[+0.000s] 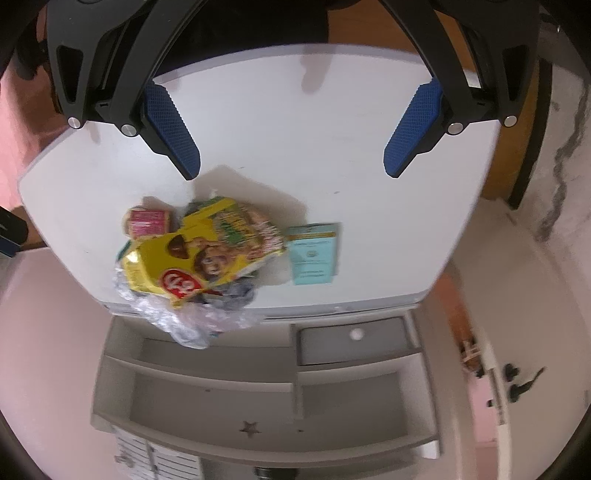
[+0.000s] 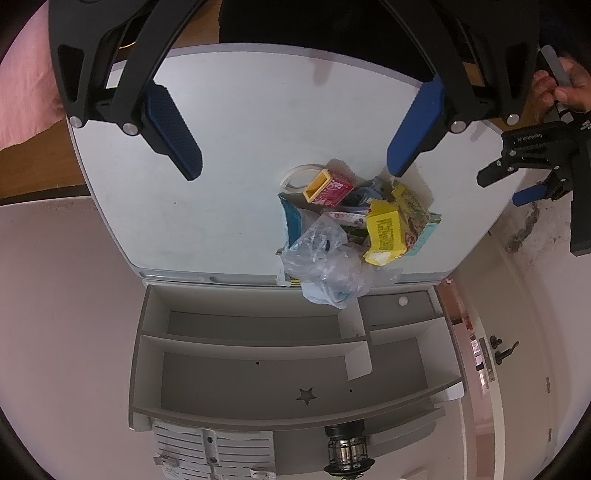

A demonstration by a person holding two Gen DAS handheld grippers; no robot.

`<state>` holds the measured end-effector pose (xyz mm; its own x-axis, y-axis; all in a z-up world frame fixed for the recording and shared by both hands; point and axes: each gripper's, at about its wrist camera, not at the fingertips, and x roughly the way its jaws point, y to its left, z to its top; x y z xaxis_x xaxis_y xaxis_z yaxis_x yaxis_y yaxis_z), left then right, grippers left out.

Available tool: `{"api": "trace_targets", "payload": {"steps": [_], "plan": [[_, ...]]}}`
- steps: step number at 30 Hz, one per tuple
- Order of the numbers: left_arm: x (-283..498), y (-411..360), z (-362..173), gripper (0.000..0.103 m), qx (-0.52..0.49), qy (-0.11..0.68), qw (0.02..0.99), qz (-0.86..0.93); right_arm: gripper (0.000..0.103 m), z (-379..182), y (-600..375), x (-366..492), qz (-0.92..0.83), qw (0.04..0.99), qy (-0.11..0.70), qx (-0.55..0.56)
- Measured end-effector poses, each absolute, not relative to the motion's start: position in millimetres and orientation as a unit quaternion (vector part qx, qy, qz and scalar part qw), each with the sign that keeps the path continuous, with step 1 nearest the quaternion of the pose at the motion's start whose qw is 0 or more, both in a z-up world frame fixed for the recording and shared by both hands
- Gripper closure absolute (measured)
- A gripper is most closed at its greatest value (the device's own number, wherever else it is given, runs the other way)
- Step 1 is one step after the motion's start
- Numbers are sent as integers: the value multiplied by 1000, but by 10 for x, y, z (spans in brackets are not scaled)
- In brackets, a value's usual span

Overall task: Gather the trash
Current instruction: 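Grasp the yellow snack bag with the left tool while the right tool grasps the pink candy box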

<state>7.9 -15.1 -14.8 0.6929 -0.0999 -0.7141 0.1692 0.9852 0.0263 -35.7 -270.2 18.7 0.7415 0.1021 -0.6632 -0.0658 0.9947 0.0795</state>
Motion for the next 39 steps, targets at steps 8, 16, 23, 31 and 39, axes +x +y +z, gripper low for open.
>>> {"api": "trace_targets", "payload": {"steps": [8,16,23,31,39], "plan": [[575,-729,-219,6,134,372,895,-205,6,113,-2845,-271,37,928,370,33],[1014,-974,-454,30,192,379,873,-238,6,-63,-2920,-156,39,919,392,31],[763,-754,-162,41,167,359,886,-243,6,-357,-2745,130,66,902,425,15],[604,-404,66,67,90,375,893,-230,10,-650,-2151,590,125,877,459,-71],[556,-217,-13,37,102,376,883,-264,11,-731,-1958,860,167,855,474,-126]]}}
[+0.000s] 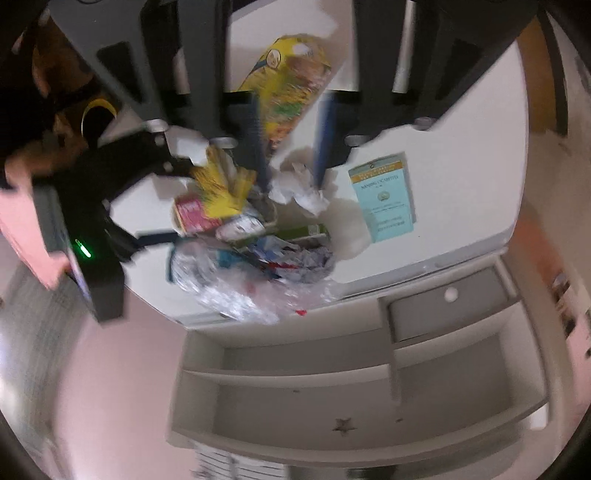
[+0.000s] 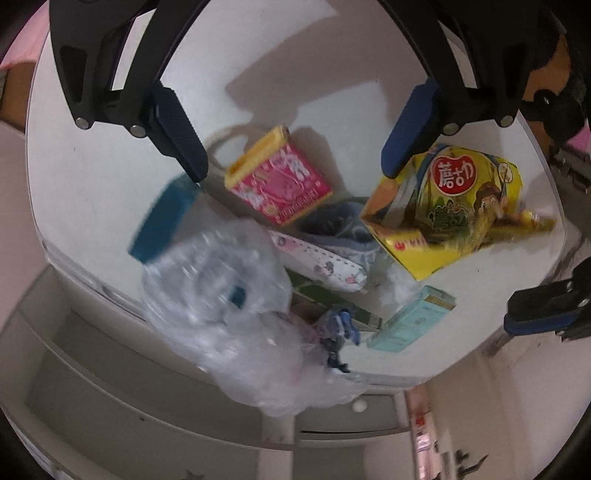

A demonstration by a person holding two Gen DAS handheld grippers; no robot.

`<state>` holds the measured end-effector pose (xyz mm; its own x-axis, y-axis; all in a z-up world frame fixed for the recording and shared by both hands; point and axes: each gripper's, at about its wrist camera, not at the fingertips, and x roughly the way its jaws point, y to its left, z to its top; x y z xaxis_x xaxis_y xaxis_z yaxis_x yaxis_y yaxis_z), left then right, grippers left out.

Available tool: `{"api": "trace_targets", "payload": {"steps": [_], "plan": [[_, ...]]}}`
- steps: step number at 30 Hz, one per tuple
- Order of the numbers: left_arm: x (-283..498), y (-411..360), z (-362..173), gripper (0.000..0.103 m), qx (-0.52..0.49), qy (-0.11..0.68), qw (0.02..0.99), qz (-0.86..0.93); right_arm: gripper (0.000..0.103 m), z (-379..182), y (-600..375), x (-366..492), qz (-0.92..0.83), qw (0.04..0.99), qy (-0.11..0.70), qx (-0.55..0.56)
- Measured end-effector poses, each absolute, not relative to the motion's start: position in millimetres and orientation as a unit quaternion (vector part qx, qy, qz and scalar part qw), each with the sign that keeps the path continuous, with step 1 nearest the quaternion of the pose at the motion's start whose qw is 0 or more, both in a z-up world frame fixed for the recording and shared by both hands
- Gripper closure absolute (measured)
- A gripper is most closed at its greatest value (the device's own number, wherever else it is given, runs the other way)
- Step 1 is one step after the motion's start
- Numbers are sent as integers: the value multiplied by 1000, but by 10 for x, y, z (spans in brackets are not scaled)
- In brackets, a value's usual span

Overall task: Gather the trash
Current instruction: 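Grasp the yellow snack bag with the left tool while the right tool grasps the pink candy box, then carry both items to the black bin and open both tools to drop them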

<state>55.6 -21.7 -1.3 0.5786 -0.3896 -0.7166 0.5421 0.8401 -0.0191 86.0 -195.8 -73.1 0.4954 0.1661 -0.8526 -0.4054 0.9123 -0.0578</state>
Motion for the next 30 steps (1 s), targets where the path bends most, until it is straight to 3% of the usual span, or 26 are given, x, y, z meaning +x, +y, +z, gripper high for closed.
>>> {"api": "trace_targets", "payload": {"steps": [1,2,6,10,11,12,13,15,17,23,30], "plan": [[522,-210,-6,19,107,368,885,-264,11,-720,-1933,876,171,854,472,-135],[470,-188,9,8,112,354,889,-267,11,-700,-1916,883,174,853,470,-144],[392,-219,-98,8,148,361,869,-305,13,-703,-1863,957,188,845,471,-167],[455,-249,-336,8,163,388,849,-318,34,-733,-1873,951,194,841,472,-180],[489,-242,-387,10,158,397,845,-321,46,-732,-1883,940,194,841,472,-180],[522,-231,-428,22,154,404,843,-321,55,-724,-1899,917,199,840,472,-178],[566,-228,-488,32,150,418,837,-320,55,-724,-1920,887,202,840,470,-177],[609,-228,-565,68,147,436,829,-319,55,-704,-1942,822,203,844,460,-186],[610,-222,-627,83,147,445,825,-316,56,-678,-1944,779,205,847,454,-183],[504,-129,-449,94,125,427,841,-309,56,-409,-2067,539,195,873,425,-142],[356,-81,-34,95,90,395,870,-280,56,-32,-2469,137,148,907,389,-70]]}}
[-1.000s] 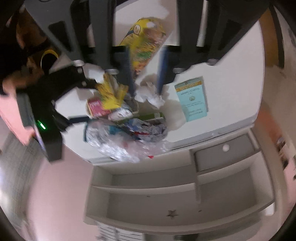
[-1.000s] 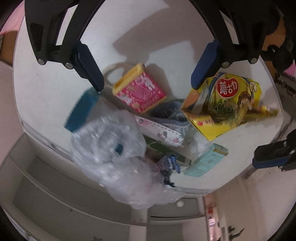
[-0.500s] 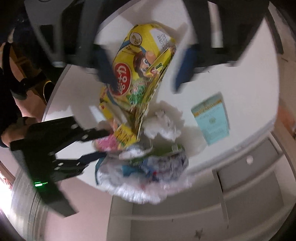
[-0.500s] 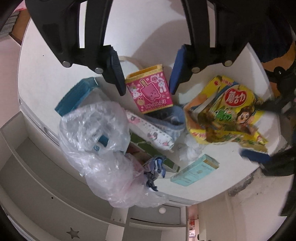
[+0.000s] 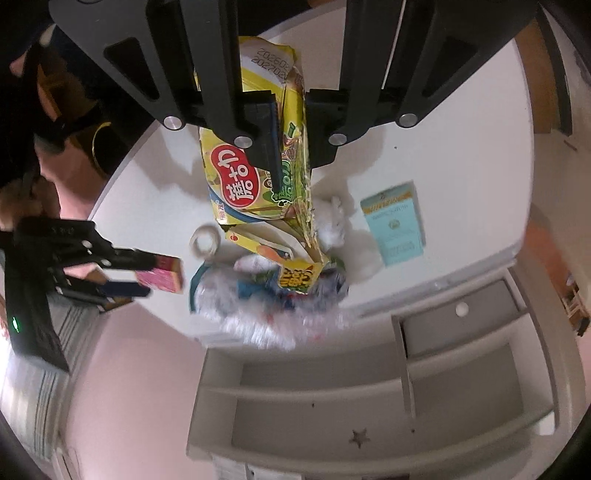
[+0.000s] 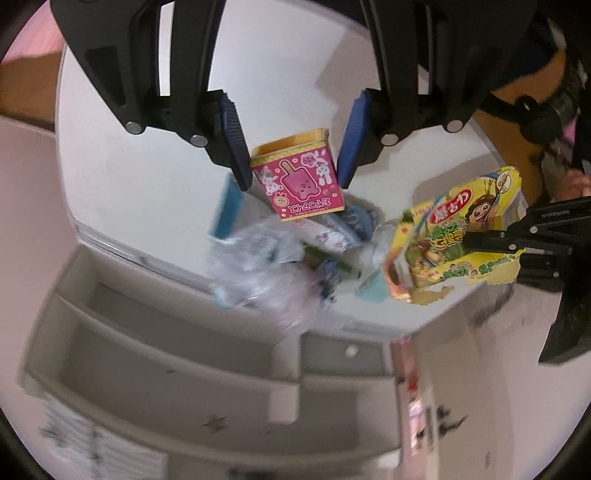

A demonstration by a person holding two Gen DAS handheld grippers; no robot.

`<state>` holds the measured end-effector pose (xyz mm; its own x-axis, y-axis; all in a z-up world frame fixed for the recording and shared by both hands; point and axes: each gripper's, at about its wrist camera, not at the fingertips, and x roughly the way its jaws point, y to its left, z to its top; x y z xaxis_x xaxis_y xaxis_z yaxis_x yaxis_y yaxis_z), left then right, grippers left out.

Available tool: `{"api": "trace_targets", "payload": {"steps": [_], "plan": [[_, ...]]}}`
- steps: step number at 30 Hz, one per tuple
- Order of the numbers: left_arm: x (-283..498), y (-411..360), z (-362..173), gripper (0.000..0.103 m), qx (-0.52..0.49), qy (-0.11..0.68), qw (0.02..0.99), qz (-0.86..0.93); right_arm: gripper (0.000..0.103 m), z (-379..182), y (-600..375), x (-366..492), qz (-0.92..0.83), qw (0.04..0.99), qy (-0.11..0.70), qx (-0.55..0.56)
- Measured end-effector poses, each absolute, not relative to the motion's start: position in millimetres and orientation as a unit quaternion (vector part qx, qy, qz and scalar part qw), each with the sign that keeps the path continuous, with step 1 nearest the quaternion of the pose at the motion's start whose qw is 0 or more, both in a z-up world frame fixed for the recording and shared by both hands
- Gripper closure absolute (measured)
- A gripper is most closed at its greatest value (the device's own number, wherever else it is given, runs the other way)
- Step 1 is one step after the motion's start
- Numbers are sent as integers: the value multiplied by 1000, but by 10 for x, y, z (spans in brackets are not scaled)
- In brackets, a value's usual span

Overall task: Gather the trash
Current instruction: 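Carry both items to the black bin and open both tools to drop them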

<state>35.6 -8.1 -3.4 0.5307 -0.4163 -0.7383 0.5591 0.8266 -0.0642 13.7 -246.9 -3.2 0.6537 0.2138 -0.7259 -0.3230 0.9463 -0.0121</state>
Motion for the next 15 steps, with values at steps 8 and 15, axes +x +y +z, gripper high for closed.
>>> {"api": "trace_targets", "payload": {"steps": [8,15], "plan": [[62,-776,364,94,80,365,870,-322,56,110,-3558,-657,37,926,374,32],[-327,-2118,294,94,98,363,824,-423,56,-185,-4975,-1774,-134,911,364,138]]}}
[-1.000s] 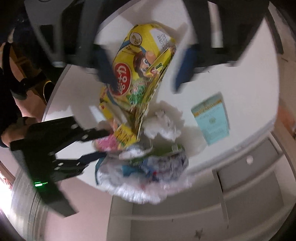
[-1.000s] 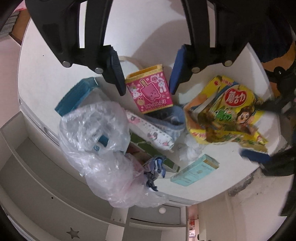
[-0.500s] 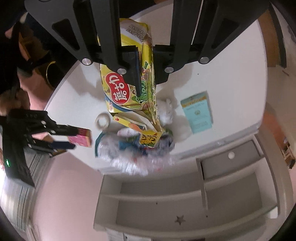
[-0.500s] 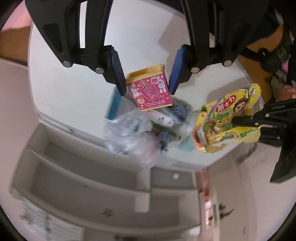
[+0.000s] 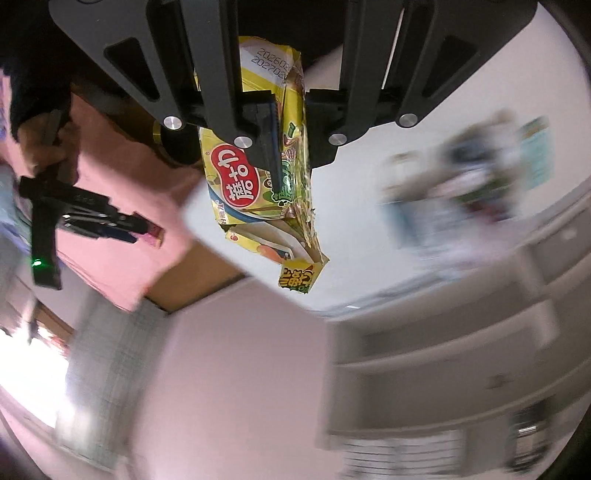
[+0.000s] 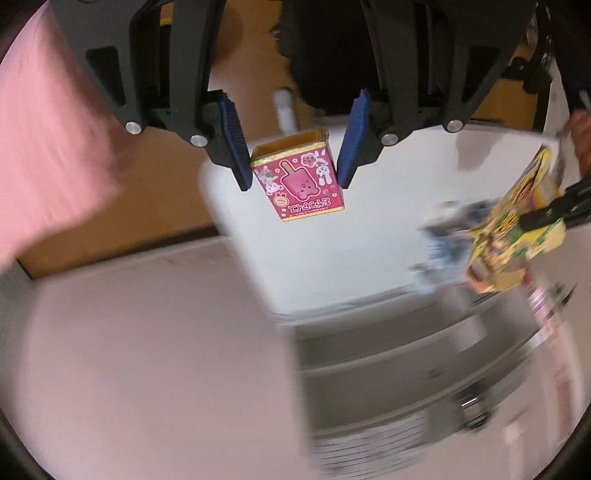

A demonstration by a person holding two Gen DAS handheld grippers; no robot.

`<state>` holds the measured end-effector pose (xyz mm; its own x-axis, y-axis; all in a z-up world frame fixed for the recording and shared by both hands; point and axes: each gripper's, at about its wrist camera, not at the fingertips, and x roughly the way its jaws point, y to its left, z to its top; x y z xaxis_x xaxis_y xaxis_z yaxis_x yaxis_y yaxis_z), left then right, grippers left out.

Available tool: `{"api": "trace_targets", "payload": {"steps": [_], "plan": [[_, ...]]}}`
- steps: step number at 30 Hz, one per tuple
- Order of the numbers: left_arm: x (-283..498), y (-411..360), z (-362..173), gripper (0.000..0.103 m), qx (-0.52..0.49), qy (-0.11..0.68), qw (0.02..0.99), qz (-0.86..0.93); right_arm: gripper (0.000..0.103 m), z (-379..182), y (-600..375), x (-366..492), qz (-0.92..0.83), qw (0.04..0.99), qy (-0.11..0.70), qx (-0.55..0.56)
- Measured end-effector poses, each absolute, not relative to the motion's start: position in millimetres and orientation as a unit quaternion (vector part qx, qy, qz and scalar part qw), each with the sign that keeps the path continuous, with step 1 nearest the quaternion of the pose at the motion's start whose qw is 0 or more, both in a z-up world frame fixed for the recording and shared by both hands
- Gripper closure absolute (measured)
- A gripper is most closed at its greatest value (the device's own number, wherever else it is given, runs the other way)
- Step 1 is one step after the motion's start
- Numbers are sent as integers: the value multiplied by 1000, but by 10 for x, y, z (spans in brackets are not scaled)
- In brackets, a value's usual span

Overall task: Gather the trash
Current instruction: 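Carry both items to the black bin and open both tools to drop them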

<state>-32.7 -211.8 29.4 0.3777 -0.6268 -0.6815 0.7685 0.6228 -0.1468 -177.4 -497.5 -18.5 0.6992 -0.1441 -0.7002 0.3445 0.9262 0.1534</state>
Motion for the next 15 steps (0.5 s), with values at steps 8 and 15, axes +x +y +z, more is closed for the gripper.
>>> {"api": "trace_targets", "payload": {"steps": [8,15], "plan": [[-1018,-3924,-551,94,151,393,733,-535,56,-889,-5985,-2696,-262,856,385,225],[-1119,-4980,-1784,94,186,477,656,-555,56,-1583,-6424,-2799,-304,804,430,276]]}}
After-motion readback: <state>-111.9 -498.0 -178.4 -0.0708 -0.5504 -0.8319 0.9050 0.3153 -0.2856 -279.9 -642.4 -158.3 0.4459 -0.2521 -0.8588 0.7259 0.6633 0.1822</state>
